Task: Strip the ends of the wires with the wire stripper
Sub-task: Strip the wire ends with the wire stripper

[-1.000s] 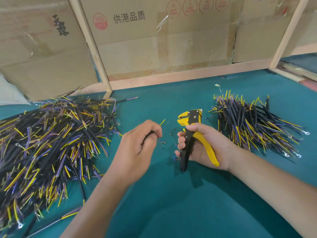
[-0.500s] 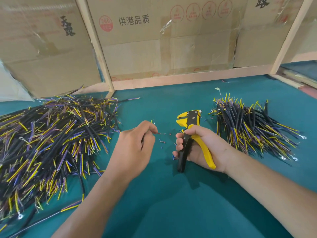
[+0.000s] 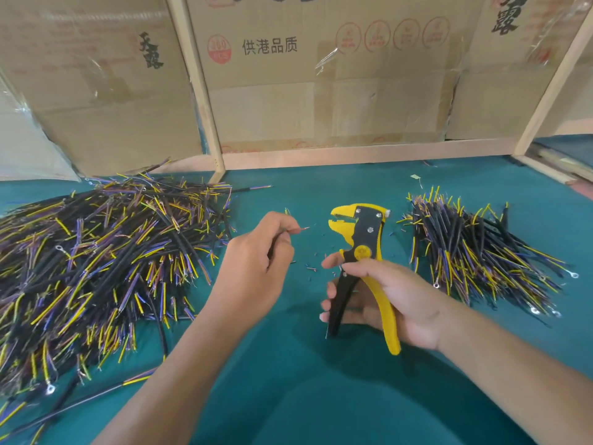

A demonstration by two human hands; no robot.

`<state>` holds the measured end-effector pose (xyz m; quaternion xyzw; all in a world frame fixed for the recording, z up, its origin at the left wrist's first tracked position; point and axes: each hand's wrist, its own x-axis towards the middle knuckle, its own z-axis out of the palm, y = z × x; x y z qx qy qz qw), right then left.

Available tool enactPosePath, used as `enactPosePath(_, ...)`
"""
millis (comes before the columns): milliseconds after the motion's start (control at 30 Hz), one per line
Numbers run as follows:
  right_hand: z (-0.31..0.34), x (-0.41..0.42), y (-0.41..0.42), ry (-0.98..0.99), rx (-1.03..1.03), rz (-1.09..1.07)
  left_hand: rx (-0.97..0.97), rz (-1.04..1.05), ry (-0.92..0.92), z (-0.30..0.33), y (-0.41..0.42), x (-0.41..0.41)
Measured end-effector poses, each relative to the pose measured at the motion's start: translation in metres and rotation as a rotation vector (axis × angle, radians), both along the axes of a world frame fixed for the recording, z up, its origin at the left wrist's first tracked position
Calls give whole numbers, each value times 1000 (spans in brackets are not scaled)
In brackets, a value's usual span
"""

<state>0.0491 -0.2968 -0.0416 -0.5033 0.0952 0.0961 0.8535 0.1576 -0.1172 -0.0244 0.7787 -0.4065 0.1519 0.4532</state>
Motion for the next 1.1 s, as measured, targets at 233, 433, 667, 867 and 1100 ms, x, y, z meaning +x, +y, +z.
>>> enactPosePath(233,2,-12,-1,127,81,-5,50,-56,-42,-2,1,1)
enactPosePath(433,2,-13,-4,-138,160,-89,22,5,-119,-1,-1,2)
enactPosePath(667,-2,-15,8,-110,20,-53,-54,2,-211,-2,-7,-5)
enactPosePath(867,2,-21,18,-97,-68,2,-141,20,-232,-2,-13,-17)
enactPosePath(1100,5,-25,16,-142,-33,29,-152,26,-189,-3,-16,-22)
